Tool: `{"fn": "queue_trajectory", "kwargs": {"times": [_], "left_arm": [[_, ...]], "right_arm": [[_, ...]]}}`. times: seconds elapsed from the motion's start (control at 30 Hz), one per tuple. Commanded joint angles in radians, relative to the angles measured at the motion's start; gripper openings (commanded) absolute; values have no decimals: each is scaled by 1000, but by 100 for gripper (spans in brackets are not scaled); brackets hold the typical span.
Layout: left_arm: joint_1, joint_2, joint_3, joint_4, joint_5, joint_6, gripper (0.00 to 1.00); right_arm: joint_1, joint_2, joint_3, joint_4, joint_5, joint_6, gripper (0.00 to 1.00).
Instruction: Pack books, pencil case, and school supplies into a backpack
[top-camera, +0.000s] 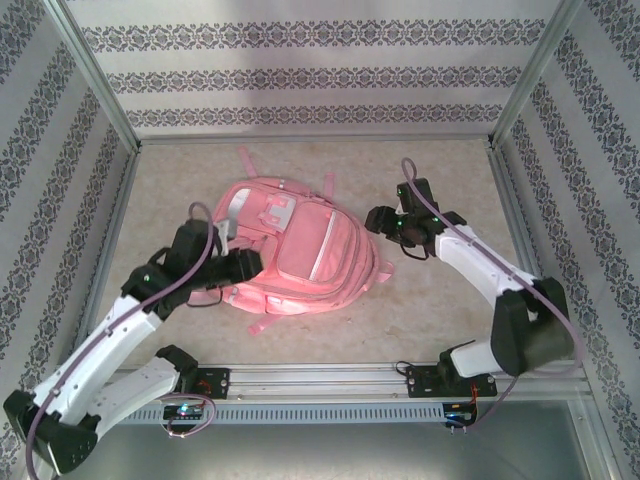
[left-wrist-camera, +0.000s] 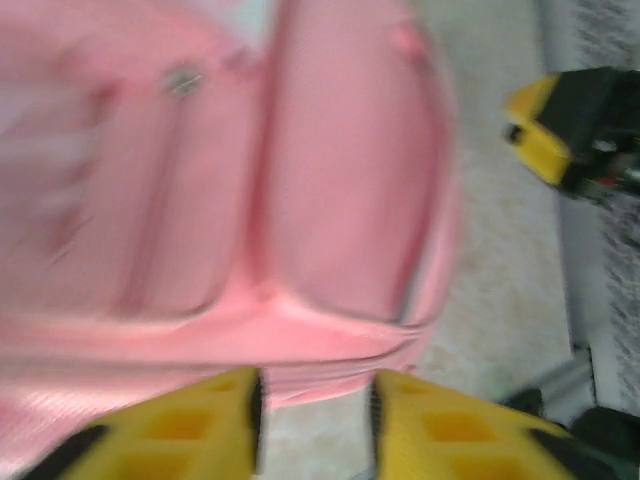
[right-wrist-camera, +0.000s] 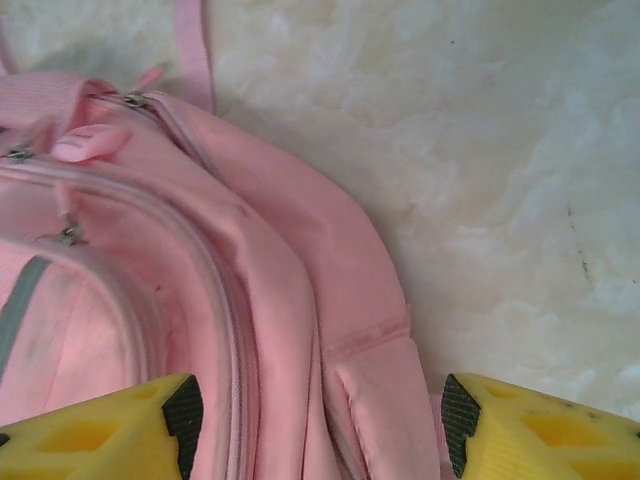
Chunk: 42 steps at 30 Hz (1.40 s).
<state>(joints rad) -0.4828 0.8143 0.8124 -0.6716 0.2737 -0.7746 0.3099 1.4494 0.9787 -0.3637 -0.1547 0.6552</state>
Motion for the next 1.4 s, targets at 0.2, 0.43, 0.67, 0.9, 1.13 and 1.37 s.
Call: {"fn": "queue_trajectory", "kwargs": {"times": [0.2,0.43,0.67,0.9,1.13,1.37], "left_arm": [[5,-192,-125,-191,-277,-216,0],[6,-40,-233,76,-252,-166,0],[12,276,-75,172,-309,-91,2],[21,650,212,229,-284,46,13],[29,1017,643,191,-148,161,16],[102,1109,880,228,10,171,32]], "right_arm": [[19,252,226,-59,49,-26,64],[66,320,246,-88,93,-55,64],[103,261,122,-67,99,-75,65],[145,55,-113,11,70,-53,63],[301,-122,-260,92,34,68,60],[504,-62,-183,342,-57,120,68]]}}
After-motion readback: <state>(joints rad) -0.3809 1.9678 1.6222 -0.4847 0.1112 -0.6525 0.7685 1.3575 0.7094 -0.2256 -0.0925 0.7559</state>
